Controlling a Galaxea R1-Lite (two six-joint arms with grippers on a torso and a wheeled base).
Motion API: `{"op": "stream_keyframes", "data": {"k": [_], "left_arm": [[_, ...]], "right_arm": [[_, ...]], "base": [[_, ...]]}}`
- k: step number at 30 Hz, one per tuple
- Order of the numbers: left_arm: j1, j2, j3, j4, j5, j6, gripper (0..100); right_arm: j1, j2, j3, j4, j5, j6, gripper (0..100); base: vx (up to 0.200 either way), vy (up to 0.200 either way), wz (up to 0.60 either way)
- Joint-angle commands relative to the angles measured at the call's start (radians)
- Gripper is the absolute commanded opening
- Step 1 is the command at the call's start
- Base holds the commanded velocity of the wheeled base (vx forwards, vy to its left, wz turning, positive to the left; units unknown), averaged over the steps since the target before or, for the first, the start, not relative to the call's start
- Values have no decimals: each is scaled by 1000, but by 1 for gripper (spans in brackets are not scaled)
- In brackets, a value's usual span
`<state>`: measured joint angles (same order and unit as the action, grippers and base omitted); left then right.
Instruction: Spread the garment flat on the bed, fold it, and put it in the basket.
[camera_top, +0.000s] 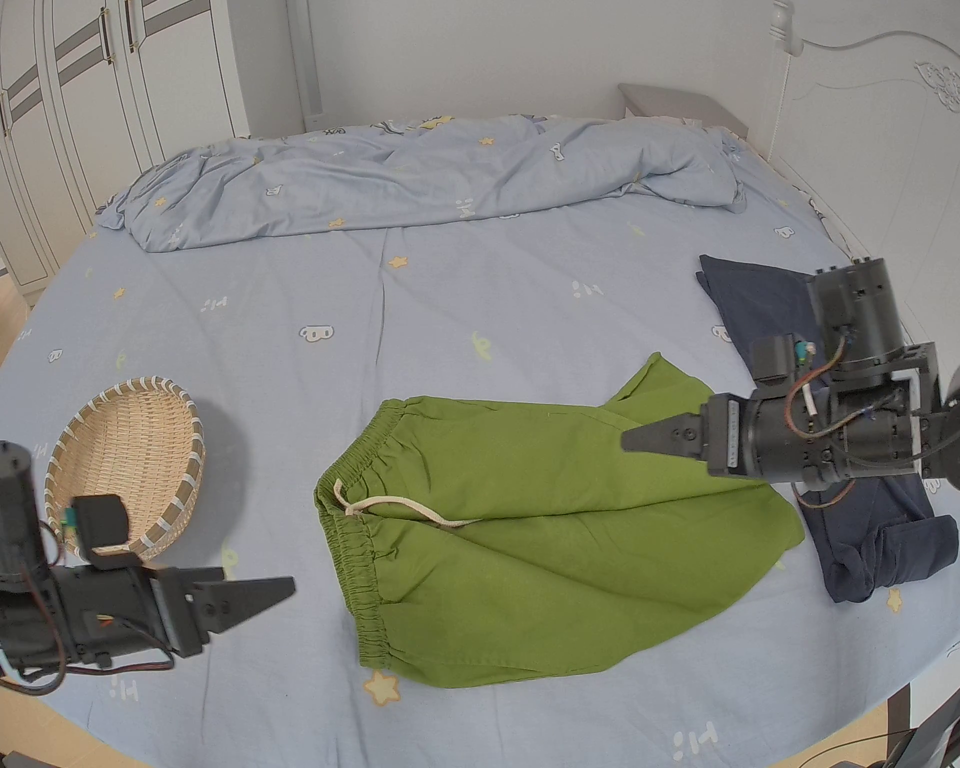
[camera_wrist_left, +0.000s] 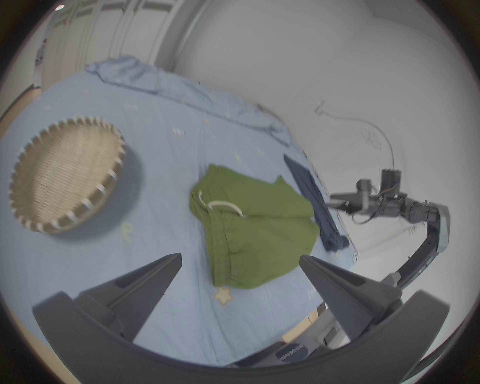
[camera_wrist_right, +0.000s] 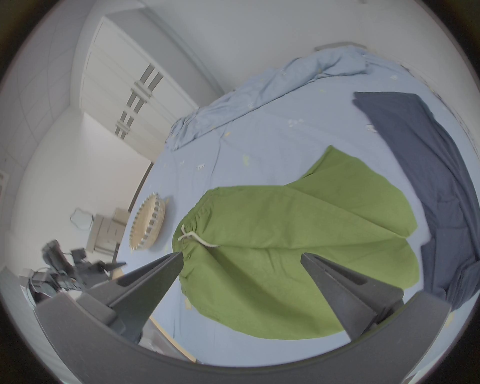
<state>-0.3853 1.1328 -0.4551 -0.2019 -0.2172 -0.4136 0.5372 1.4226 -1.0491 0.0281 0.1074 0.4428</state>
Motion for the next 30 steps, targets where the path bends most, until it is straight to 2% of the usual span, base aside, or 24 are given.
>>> {"op": "stream_keyframes", "data": {"k": [1,6,15,24,25,30], "left_arm": [[36,360,3,-103,-260,64,100],[74,464,-48,-105,-255,134,100],[106,539,-94,-111,-235,142,100],[97,630,-192,-119,-240,130,100],[91,660,-249,-119,-241,127,100],[62,702,-293,-119,-238,119,100]], "right_arm": [[-183,-178,199,-169,64,77,100],[-186,-177,209,-177,66,76,100],[-183,-189,225,-177,66,71,100],[-180,-189,227,-178,66,73,100],[-180,-192,227,-178,66,73,100],[-181,-192,228,-178,66,73,100]], "base": [[0,0,0],[0,0,0],[0,0,0],[0,0,0],[0,0,0],[0,0,0]]}}
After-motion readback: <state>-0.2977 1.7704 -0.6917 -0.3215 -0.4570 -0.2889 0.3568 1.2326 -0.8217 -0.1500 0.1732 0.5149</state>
